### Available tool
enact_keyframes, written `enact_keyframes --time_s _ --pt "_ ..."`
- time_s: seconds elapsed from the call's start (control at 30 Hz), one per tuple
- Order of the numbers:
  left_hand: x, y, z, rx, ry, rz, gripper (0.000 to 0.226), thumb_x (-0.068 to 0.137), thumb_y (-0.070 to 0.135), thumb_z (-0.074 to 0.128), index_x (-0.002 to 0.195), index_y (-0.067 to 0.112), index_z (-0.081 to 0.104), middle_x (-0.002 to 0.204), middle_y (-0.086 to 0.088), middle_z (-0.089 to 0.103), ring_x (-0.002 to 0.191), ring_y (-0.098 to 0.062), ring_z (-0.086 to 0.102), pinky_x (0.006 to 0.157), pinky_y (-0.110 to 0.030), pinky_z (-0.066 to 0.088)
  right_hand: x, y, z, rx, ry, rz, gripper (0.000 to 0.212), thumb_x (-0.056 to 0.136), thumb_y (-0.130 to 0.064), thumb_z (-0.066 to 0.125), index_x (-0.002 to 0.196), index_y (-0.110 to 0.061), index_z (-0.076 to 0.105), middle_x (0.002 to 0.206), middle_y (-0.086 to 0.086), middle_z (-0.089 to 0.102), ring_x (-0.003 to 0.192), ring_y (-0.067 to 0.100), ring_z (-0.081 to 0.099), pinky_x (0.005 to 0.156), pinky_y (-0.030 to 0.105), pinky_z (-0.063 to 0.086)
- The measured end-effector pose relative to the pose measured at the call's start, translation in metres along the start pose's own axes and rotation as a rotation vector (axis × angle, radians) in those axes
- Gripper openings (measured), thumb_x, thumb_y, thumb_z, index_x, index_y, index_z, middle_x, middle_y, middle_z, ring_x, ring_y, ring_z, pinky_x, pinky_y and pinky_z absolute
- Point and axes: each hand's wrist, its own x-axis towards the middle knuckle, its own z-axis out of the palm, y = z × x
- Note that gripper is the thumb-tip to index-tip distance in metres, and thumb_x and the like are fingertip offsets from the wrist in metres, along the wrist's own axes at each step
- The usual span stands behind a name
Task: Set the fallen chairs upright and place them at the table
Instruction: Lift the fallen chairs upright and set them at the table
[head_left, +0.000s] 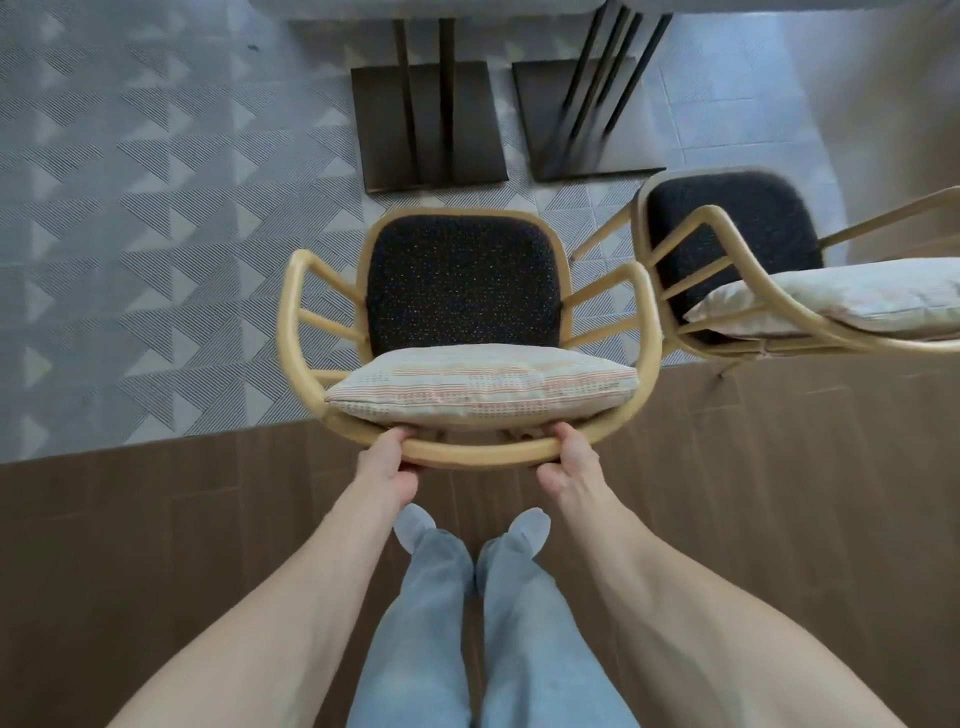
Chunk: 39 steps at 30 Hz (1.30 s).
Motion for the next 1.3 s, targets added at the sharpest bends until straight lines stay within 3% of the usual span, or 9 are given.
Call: enact_keyframes --time_s 0.2,0.3,0.43,0.6,0.7,0.87,0.97,1.07,1.3 --pt "0.000 0.002 0.013 -0.034 -0.029 0.025 0.043 0.090 -0.008 0.062 0.131 0.000 0.056 0.109 -0.019 0.067 0.100 -0.031 0.065 0.099 -0.052 0.052 0.003 -0.010 0.004 0.042 -0.053 -0.020 0.040 0.086 0.014 0.056 0.125 0.005 0.058 0.133 0.021 0.065 0.125 0.036 0.062 0.110 0.054 0.045" --pt "-0.003 0.009 0.034 -0.072 -0.052 0.038 0.040 0.089 -0.009 0.061 0.127 -0.002 0.057 0.101 -0.019 0.067 0.086 -0.029 0.066 0.086 -0.050 0.055 0.007 -0.030 0.018 0.025 -0.111 -0.070 0.028 0.088 0.012 0.052 0.112 -0.002 0.060 0.133 0.021 0.064 0.128 0.037 0.061 0.111 0.058 0.042" --pt "0.002 0.034 0.066 -0.080 -0.078 0.065 0.042 0.087 -0.011 0.060 0.127 0.001 0.056 0.093 -0.020 0.066 0.082 -0.031 0.066 0.095 -0.058 0.052 0.014 -0.053 0.050 -0.031 -0.157 -0.063 0.021 0.092 0.007 0.052 0.110 -0.002 0.057 0.137 0.026 0.061 0.128 0.040 0.060 0.108 0.065 0.040" --pt "0.010 0.058 0.102 -0.062 -0.075 0.068 0.050 0.089 -0.008 0.061 0.137 -0.001 0.050 0.104 -0.021 0.067 0.086 -0.031 0.065 0.070 -0.050 0.055 0.026 -0.083 0.089 -0.035 -0.173 -0.064 0.035 0.092 0.008 0.050 0.122 -0.011 0.050 0.141 0.024 0.059 0.130 0.040 0.058 0.102 0.064 0.043" --pt "0.016 0.069 0.128 -0.072 -0.065 0.076 0.048 0.090 -0.007 0.061 0.136 0.000 0.049 0.110 -0.020 0.065 0.090 -0.031 0.064 0.070 -0.048 0.055 0.039 -0.108 0.115 -0.051 -0.179 -0.058 0.035 0.091 0.009 0.050 0.118 -0.014 0.047 0.136 0.022 0.062 0.132 0.039 0.056 0.104 0.066 0.043" --pt "0.029 0.097 0.173 -0.109 -0.087 0.095 0.046 0.091 -0.004 0.060 0.136 -0.001 0.049 0.127 -0.024 0.061 0.106 -0.037 0.063 0.082 -0.051 0.055 0.048 -0.147 0.165 -0.106 -0.202 -0.065 0.036 0.091 0.009 0.050 0.118 -0.015 0.047 0.131 0.020 0.064 0.128 0.040 0.060 0.080 0.066 0.048" --pt "0.038 0.118 0.195 -0.114 -0.090 0.111 0.048 0.091 -0.004 0.061 0.137 -0.001 0.048 0.128 -0.026 0.061 0.111 -0.038 0.063 0.084 -0.052 0.056 0.054 -0.165 0.196 -0.130 -0.211 -0.072 0.042 0.091 0.009 0.050 0.130 -0.009 0.051 0.139 0.020 0.061 0.122 0.037 0.063 0.065 0.061 0.050" --pt "0.041 0.128 0.203 -0.096 -0.088 0.139 0.049 0.091 -0.005 0.061 0.137 -0.001 0.047 0.128 -0.027 0.061 0.112 -0.039 0.063 0.077 -0.050 0.058 0.055 -0.171 0.210 -0.139 -0.194 -0.076 0.057 0.092 0.009 0.051 0.145 -0.008 0.047 0.138 0.021 0.061 0.119 0.036 0.064 0.064 0.063 0.051" --pt "0.047 0.145 0.220 -0.081 -0.062 0.149 0.051 0.090 -0.002 0.064 0.138 -0.003 0.045 0.128 -0.027 0.059 0.108 -0.039 0.064 0.070 -0.048 0.058 0.057 -0.183 0.233 -0.160 -0.158 -0.091 0.060 0.091 0.009 0.052 0.148 -0.009 0.044 0.138 0.021 0.061 0.120 0.037 0.063 0.061 0.060 0.050"
